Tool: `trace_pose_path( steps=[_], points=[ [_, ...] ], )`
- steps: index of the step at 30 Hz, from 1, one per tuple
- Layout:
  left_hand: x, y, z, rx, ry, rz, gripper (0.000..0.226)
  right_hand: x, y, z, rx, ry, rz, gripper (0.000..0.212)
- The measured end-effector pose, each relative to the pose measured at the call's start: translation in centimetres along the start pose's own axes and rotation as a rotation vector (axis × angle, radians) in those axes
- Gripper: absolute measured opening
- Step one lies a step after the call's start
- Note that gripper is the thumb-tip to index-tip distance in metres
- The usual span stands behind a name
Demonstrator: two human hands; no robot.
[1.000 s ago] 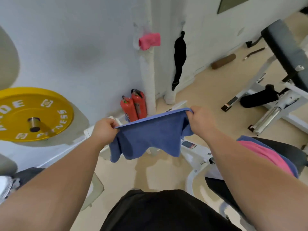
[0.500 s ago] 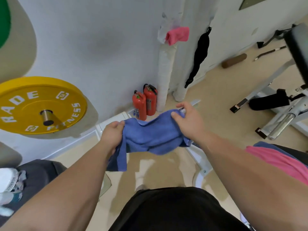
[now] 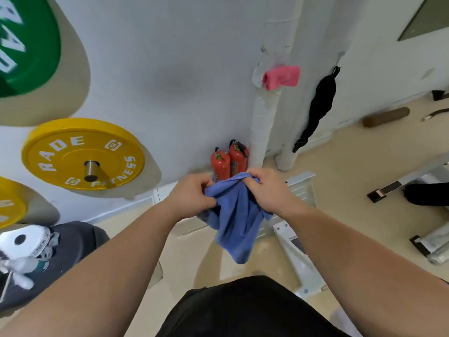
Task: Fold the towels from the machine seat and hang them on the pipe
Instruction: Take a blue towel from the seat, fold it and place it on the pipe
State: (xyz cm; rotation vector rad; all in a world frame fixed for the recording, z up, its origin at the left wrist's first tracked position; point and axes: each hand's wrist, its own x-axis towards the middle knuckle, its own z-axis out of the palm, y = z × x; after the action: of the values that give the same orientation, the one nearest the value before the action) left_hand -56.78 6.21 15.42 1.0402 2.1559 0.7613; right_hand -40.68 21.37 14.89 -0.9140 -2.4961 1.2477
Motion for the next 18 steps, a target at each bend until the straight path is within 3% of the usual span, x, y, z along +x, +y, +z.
trace_pose_path(
  steps=[5,9,13,15,17,18],
  points=[
    [1.4,0.9,2.4,0.024,0.196,-0.124,0.015,2.6,2.6,-5.5,-0.045,0.108,0.07,0.026],
    [2.5,2.7,3.9,-0.141,0.196,-0.193,0.03,3.6,4.5,-8.6,-0.021,0.139,0.123,0.032],
    [2.9,4.1,4.9,-0.255,0.152,-0.215,0.02,4.2,6.2,-10.1,0.141,0.2,0.214,0.038],
    [3.1,4.6,5.1,-0.266,0.143,-0.213,0.016,4.2,6.7,-10.3,0.177,0.178,0.239,0.034],
    [3.6,5.1,5.2,-0.281,0.155,-0.218,0.017,4.1,7.5,-10.3,0.242,0.094,0.307,0.012],
    [4.1,5.4,5.2,-0.301,0.174,-0.226,0.019,3.9,7.9,-10.2,0.302,0.03,0.366,0.011]
  ],
)
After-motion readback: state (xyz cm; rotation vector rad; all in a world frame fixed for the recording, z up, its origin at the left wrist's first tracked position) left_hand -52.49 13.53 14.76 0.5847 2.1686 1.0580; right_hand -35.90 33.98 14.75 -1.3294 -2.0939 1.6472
